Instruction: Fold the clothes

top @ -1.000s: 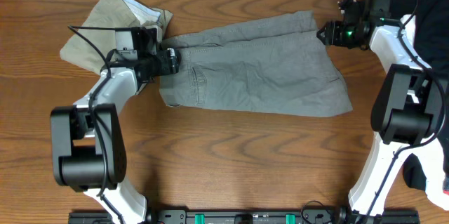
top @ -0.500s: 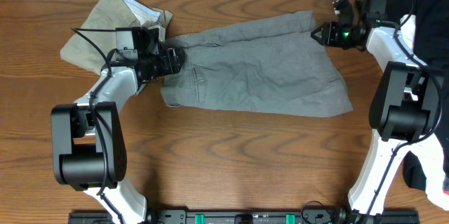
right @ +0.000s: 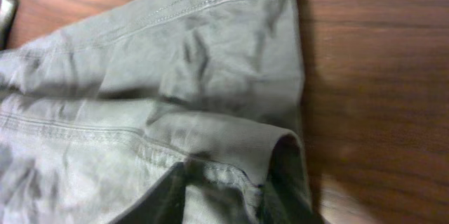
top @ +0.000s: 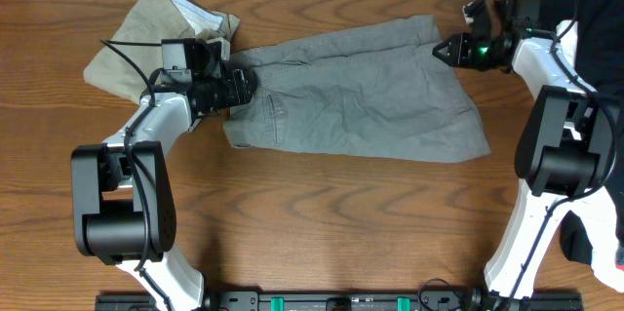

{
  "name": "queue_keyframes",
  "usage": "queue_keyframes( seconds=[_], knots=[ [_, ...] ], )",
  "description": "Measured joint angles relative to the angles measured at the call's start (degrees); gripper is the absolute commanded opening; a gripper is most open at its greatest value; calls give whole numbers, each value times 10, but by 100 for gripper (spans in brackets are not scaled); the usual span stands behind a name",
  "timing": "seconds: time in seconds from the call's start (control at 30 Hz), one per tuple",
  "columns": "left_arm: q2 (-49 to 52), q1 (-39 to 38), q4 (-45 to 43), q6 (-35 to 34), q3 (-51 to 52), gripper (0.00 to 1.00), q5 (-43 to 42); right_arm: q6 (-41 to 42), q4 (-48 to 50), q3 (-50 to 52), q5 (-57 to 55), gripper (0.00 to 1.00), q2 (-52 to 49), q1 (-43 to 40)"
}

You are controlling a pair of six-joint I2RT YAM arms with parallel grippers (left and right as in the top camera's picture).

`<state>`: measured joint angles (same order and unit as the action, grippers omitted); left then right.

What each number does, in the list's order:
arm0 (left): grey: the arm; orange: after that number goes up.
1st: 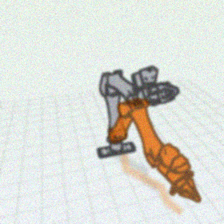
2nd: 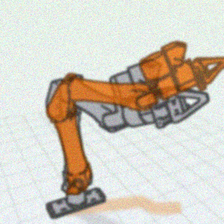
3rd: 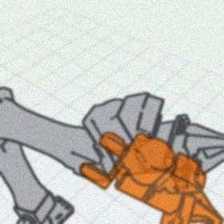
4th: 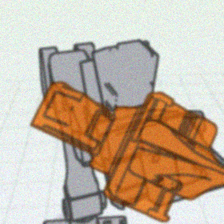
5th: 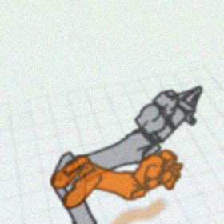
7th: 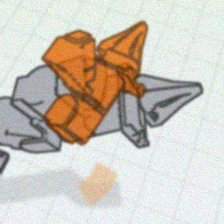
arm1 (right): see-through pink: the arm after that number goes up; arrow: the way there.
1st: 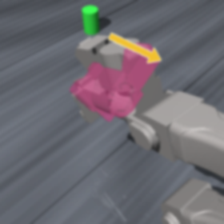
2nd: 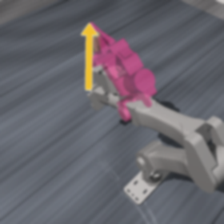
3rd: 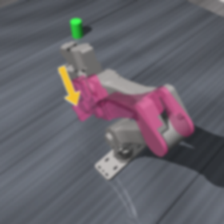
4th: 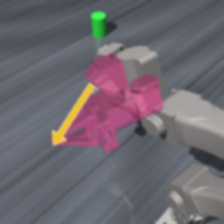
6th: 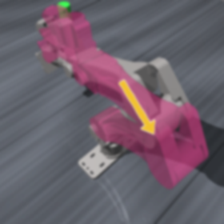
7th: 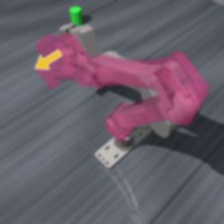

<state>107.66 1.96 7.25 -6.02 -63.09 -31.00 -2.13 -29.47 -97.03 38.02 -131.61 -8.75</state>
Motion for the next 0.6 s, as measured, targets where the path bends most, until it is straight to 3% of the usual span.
queue_keyframes(
  seconds=[0.1,0.47,0.6],
  knots=[
    [0,0,0,0,0,58,1,2,-1,0,17,2,0,0],
    [0,0,-10,0,0,59,14,3,2,0,82,1,0,-23],
    [0,0,-30,-4,0,50,15,12,9,0,104,1,3,-36]
  ],
)
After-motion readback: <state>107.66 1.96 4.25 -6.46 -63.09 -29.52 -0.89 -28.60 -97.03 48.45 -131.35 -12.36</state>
